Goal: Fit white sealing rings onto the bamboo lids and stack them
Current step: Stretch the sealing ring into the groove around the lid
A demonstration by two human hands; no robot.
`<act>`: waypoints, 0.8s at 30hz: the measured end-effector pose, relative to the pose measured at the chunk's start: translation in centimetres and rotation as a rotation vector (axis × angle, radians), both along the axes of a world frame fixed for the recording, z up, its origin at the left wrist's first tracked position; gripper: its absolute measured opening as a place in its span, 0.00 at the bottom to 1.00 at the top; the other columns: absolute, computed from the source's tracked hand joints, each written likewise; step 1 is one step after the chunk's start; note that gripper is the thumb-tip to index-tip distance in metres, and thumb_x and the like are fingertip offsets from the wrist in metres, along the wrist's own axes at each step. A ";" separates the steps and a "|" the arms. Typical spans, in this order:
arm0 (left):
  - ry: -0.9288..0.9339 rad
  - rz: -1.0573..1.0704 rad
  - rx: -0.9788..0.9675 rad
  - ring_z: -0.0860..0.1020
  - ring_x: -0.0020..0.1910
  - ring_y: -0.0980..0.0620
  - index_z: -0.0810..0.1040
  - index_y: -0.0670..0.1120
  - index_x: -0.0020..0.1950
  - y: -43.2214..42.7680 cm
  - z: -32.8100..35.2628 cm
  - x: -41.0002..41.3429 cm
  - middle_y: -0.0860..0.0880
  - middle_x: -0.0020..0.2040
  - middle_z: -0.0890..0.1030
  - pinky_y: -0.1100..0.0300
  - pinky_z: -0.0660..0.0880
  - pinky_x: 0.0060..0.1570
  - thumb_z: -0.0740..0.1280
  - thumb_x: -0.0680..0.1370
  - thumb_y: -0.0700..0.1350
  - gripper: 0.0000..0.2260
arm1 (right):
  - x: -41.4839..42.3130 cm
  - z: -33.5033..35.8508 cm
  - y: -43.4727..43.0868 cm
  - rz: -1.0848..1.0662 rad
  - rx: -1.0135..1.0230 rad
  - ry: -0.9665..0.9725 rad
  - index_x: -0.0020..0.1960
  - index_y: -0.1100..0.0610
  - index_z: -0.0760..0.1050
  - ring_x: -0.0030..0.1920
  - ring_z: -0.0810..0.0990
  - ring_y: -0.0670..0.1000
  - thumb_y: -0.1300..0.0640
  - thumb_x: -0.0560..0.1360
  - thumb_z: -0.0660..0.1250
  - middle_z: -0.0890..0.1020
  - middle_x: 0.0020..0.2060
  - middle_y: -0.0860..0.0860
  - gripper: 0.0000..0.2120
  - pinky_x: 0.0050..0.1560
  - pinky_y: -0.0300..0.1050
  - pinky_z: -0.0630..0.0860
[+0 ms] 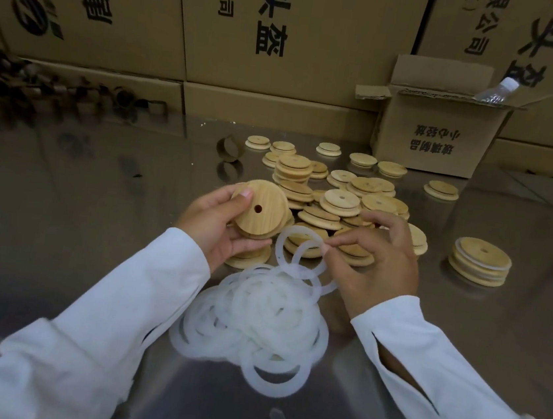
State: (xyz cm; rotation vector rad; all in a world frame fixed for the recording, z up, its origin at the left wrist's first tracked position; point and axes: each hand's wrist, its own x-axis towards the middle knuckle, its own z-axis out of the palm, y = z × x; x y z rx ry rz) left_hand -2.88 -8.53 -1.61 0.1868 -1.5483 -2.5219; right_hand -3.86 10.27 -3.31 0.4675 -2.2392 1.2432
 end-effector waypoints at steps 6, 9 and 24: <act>-0.008 0.019 -0.001 0.81 0.45 0.43 0.78 0.43 0.48 0.1 0.2 0.0 0.42 0.49 0.78 0.51 0.81 0.33 0.61 0.78 0.40 0.06 | -0.3 -0.2 -0.1 0.016 0.083 -0.241 0.36 0.47 0.71 0.34 0.76 0.43 0.57 0.72 0.66 0.78 0.27 0.44 0.08 0.31 0.27 0.68; -0.015 0.006 0.006 0.80 0.46 0.43 0.78 0.43 0.50 0.1 0.2 0.0 0.42 0.49 0.78 0.51 0.80 0.33 0.62 0.78 0.40 0.06 | -0.5 -0.3 0.0 -0.015 0.207 -0.322 0.38 0.49 0.73 0.34 0.76 0.45 0.56 0.72 0.65 0.77 0.29 0.43 0.05 0.30 0.28 0.68; -0.124 -0.126 -0.004 0.81 0.48 0.42 0.74 0.42 0.61 0.8 0.0 0.0 0.40 0.57 0.77 0.48 0.81 0.38 0.62 0.77 0.48 0.15 | 0.7 1.0 -1.1 0.213 -0.323 -0.148 0.39 0.50 0.76 0.34 0.78 0.42 0.58 0.72 0.68 0.80 0.30 0.46 0.05 0.38 0.30 0.74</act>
